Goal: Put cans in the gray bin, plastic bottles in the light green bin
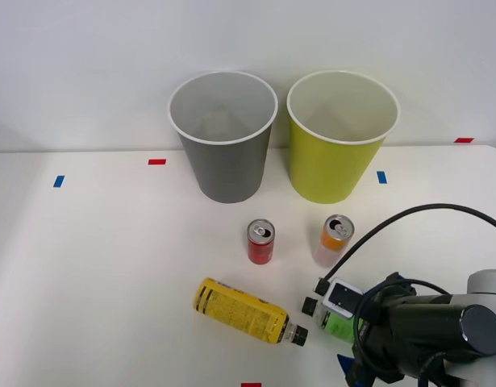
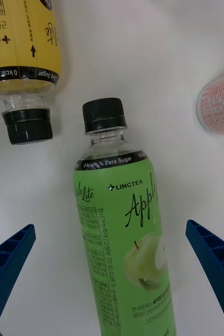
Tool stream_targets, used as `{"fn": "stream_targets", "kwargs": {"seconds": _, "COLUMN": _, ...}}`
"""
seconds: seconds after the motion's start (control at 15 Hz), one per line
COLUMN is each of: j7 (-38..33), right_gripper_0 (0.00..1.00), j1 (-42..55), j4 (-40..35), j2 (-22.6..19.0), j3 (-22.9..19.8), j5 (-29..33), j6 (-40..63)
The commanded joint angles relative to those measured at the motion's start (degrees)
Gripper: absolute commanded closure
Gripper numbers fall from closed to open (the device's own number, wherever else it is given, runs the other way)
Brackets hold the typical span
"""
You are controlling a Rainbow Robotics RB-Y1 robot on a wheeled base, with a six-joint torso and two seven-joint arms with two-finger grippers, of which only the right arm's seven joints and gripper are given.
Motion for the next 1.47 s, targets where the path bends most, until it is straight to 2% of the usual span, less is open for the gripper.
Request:
{"fn": "stream_targets", "kwargs": {"seconds": 0.07, "j7": 0.16, "right_gripper_0": 0.00, "j1": -2.03, "j4": 1.80, "j2": 1.37, "j3": 0.03, "j5": -1.96, "j6": 2.18}}
{"fn": "stream_targets", "kwargs": {"seconds": 0.33, "j7": 1.13, "right_gripper_0": 0.00, "j1": -4.58, "j4": 5.84, "j2": 4.00, "j3": 0.03, "j5": -3.63, "j6": 4.55}}
{"fn": "stream_targets", "kwargs": {"seconds": 0.73, "j7": 2.01, "right_gripper_0": 0.00, "j1": -5.63, "j4": 6.99, "j2": 4.62, "j3": -0.06, "j5": -5.48, "j6": 6.84}}
{"fn": "stream_targets", "kwargs": {"seconds": 1.07, "j7": 3.15, "right_gripper_0": 0.00, "j1": -6.60, "j4": 11.82, "j2": 8.13, "j3": 0.03, "j5": -5.57, "j6": 6.84}}
{"fn": "stream_targets", "kwargs": {"seconds": 1.47, "j7": 3.85, "right_gripper_0": 0.00, "j1": -7.48, "j4": 14.72, "j2": 9.54, "j3": 0.03, "j5": -5.57, "j6": 6.84}}
